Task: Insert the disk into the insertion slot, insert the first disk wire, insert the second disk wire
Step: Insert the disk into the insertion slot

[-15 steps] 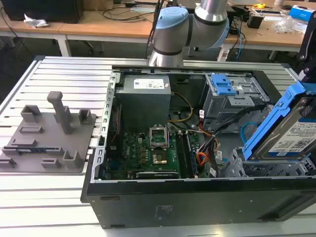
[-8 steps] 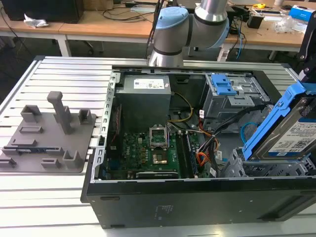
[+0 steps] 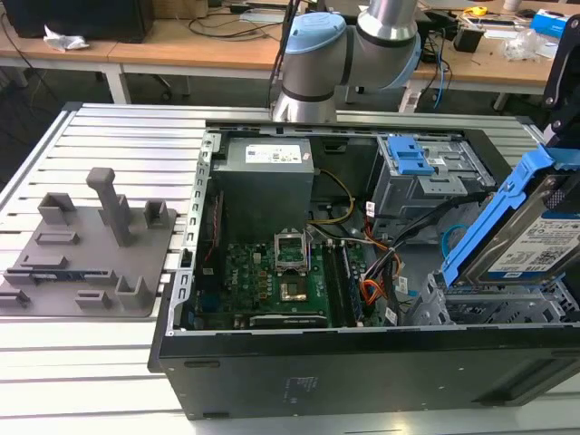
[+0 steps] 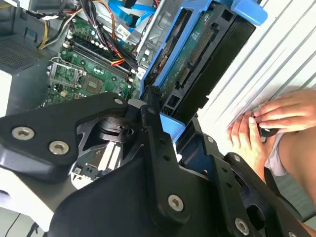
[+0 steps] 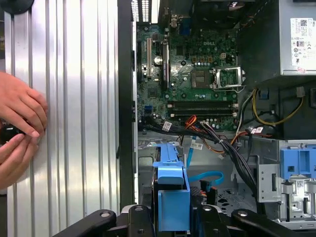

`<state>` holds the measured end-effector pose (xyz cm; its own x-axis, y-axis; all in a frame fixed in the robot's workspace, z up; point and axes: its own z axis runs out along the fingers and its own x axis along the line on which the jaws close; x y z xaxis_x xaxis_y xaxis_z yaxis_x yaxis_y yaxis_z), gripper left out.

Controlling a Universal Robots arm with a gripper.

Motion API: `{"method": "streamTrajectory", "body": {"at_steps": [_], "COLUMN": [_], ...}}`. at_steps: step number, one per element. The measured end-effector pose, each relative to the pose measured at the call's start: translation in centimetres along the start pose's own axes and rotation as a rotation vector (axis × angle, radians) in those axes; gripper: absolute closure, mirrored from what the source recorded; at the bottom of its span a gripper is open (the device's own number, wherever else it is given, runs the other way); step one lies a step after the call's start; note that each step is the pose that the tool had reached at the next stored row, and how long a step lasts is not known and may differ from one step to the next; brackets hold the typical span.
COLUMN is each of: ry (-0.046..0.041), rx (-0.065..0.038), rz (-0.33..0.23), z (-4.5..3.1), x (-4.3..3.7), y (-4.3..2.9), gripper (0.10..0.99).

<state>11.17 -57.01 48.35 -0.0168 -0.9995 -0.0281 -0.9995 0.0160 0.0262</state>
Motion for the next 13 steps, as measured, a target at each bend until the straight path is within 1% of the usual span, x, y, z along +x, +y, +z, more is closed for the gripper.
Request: {"method": "streamTrajectory", "body": {"at_steps": [1,5,8,11,12,13], "ry": [-0.0040,-0.0050,-0.0050,-0.0051,-0.0050,-0.0050], "rx": [0.001,0.002,0.011,0.024,0.027,0.027], "rz": [0.000,0.000,0.000,-0.001,-0.001,0.000], "z": [0.01,0.02,0.11,0.24,0.30,0.32], "x": [0.03,0.04,0.05,0.05,0.05,0.05], "y": [0.04,0.06,0.09,0.08,0.08,0.09], "gripper": [0.722,0.722,0.722,0.722,0.722,0.722]}}
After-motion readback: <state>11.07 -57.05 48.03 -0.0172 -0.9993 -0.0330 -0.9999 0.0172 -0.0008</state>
